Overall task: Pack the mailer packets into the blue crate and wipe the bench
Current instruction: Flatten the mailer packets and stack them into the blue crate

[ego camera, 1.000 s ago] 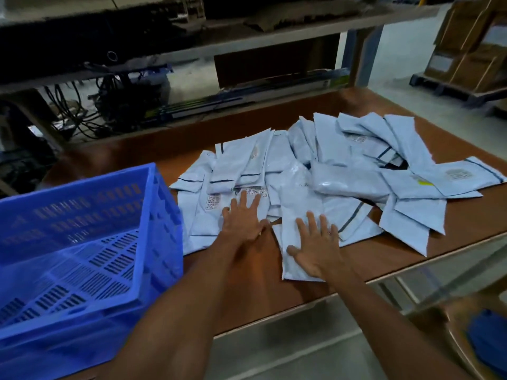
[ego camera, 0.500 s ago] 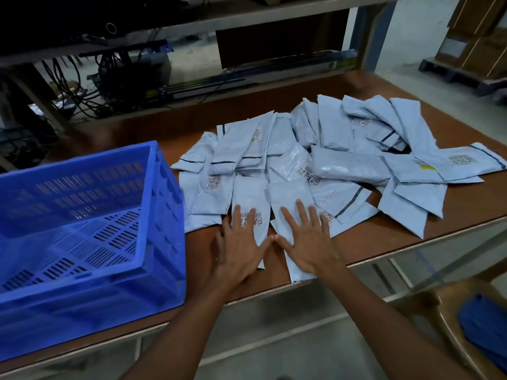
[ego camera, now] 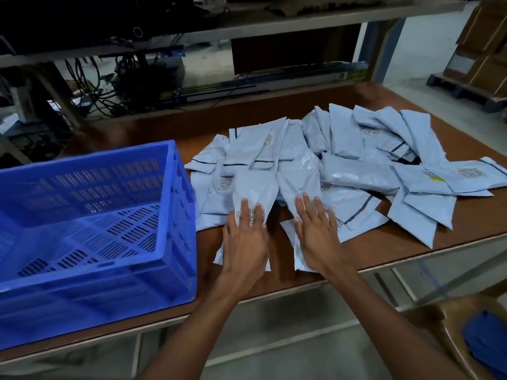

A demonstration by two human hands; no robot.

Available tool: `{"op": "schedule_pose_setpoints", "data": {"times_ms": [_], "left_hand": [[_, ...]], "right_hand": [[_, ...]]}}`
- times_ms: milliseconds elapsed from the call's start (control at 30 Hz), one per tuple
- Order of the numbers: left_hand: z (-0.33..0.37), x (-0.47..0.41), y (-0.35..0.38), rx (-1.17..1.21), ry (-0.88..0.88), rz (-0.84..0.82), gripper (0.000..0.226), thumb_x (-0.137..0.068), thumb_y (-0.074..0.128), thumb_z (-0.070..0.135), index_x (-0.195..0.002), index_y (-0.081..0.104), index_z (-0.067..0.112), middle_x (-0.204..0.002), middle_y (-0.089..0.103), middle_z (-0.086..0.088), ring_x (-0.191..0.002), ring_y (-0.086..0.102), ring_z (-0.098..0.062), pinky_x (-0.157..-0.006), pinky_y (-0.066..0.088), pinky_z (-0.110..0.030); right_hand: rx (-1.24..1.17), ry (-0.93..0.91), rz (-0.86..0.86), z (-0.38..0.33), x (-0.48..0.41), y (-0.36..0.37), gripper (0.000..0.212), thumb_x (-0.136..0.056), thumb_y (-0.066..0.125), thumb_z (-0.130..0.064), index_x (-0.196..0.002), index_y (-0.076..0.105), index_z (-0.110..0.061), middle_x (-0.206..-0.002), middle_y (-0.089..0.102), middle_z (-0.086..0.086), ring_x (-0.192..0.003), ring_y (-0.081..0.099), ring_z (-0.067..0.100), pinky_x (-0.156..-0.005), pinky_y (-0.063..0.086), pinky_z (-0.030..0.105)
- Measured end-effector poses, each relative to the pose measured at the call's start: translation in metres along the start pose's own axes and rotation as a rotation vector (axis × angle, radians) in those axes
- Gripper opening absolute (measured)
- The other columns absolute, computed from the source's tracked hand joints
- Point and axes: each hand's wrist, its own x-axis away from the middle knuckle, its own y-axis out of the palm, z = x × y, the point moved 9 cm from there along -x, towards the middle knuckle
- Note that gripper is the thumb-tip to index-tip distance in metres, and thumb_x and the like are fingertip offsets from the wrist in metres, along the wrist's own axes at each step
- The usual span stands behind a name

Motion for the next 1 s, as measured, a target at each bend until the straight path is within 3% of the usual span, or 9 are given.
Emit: {"op": "schedule_pose_setpoints", "data": {"times_ms": [100, 200, 300, 400, 567, 700, 767, 900, 1000], "left_hand": [[-0.004, 0.005, -0.086, 0.049, -0.023, 0.164, 0.059, -0.098, 0.016, 0.038, -0.153, 0.031, 0.024, -0.162, 0.022, -0.010, -0.139, 0.031, -0.043, -0.109, 0.033, -0.055], [-0.032, 0.004, -0.175, -0.044, -0.035, 0.342, 0.056, -0.101, 0.018, 0.037, -0.156, 0.023, 0.026, -0.164, 0.015, -0.009, -0.136, 0.029, -0.042, -0.107, 0.034, -0.054], [-0.092, 0.005, -0.226, -0.160, -0.094, 0.378, 0.053, -0.105, 0.019, 0.035, -0.156, 0.017, 0.026, -0.164, 0.011, -0.009, -0.134, 0.026, -0.043, -0.103, 0.034, -0.056], [-0.173, 0.013, -0.236, -0.236, -0.199, 0.340, 0.052, -0.105, 0.026, 0.034, -0.155, 0.018, 0.024, -0.162, 0.015, -0.013, -0.133, 0.027, -0.045, -0.101, 0.034, -0.059], [-0.291, 0.012, -0.181, -0.208, -0.335, -0.004, 0.053, -0.103, 0.025, 0.036, -0.153, 0.023, 0.021, -0.153, 0.029, -0.017, -0.121, 0.037, -0.048, -0.094, 0.039, -0.057], [-0.332, 0.002, -0.132, -0.164, -0.362, -0.251, 0.045, -0.102, 0.028, 0.039, -0.141, 0.036, 0.019, -0.143, 0.037, -0.015, -0.126, 0.034, -0.046, -0.099, 0.033, -0.058], [-0.335, -0.001, -0.108, -0.157, -0.347, -0.420, 0.044, -0.100, 0.032, 0.037, -0.138, 0.038, 0.016, -0.144, 0.036, -0.018, -0.133, 0.027, -0.048, -0.103, 0.027, -0.062], [-0.332, 0.002, -0.054, -0.098, -0.279, -0.765, 0.058, -0.101, 0.028, 0.034, -0.156, 0.015, 0.017, -0.161, 0.009, -0.020, -0.145, 0.005, -0.049, -0.112, 0.014, -0.066], [-0.317, 0.014, -0.040, -0.114, -0.067, -0.980, 0.052, -0.108, 0.020, 0.027, -0.158, 0.008, 0.019, -0.165, 0.002, -0.014, -0.149, 0.010, -0.039, -0.117, 0.015, -0.048]], "right_hand": [[-0.096, -0.064, 0.138, -0.046, -0.019, -0.051, 0.060, -0.103, 0.003, -0.049, -0.157, 0.011, -0.027, -0.165, 0.009, -0.003, -0.152, 0.003, 0.020, -0.122, 0.008, 0.048], [-0.214, -0.173, 0.262, -0.120, -0.042, -0.103, 0.055, -0.105, 0.014, -0.041, -0.157, 0.015, -0.024, -0.164, 0.013, -0.001, -0.152, 0.006, 0.020, -0.122, 0.011, 0.047], [-0.349, -0.303, 0.251, -0.206, -0.059, -0.124, 0.052, -0.106, 0.021, -0.036, -0.156, 0.020, -0.021, -0.164, 0.015, 0.000, -0.152, 0.010, 0.021, -0.122, 0.013, 0.045], [-0.494, -0.420, 0.109, -0.297, -0.067, -0.110, 0.051, -0.108, 0.025, -0.035, -0.156, 0.021, -0.019, -0.164, 0.013, 0.001, -0.152, 0.009, 0.019, -0.123, 0.013, 0.041], [-0.196, -0.476, -0.140, -0.401, -0.079, -0.016, 0.043, -0.105, 0.031, -0.027, -0.142, 0.040, -0.007, -0.151, 0.037, 0.011, -0.132, 0.040, 0.036, -0.101, 0.041, 0.051], [0.080, -0.360, -0.406, -0.395, -0.075, 0.054, 0.031, -0.095, 0.044, -0.016, -0.123, 0.046, -0.003, -0.130, 0.042, 0.010, -0.117, 0.045, 0.040, -0.085, 0.042, 0.055], [0.172, -0.291, -0.502, -0.388, -0.072, 0.071, 0.035, -0.093, 0.045, -0.014, -0.125, 0.046, 0.000, -0.130, 0.041, 0.012, -0.121, 0.043, 0.040, -0.087, 0.042, 0.054], [0.369, -0.192, -0.734, -0.367, -0.069, 0.111, 0.042, -0.094, 0.045, -0.020, -0.131, 0.046, 0.000, -0.136, 0.041, 0.013, -0.129, 0.035, 0.040, -0.102, 0.038, 0.057], [0.473, -0.222, -0.972, -0.363, -0.048, 0.128, 0.039, -0.101, 0.036, -0.019, -0.136, 0.049, -0.006, -0.143, 0.042, 0.018, -0.133, 0.035, 0.037, -0.107, 0.036, 0.052]]}}
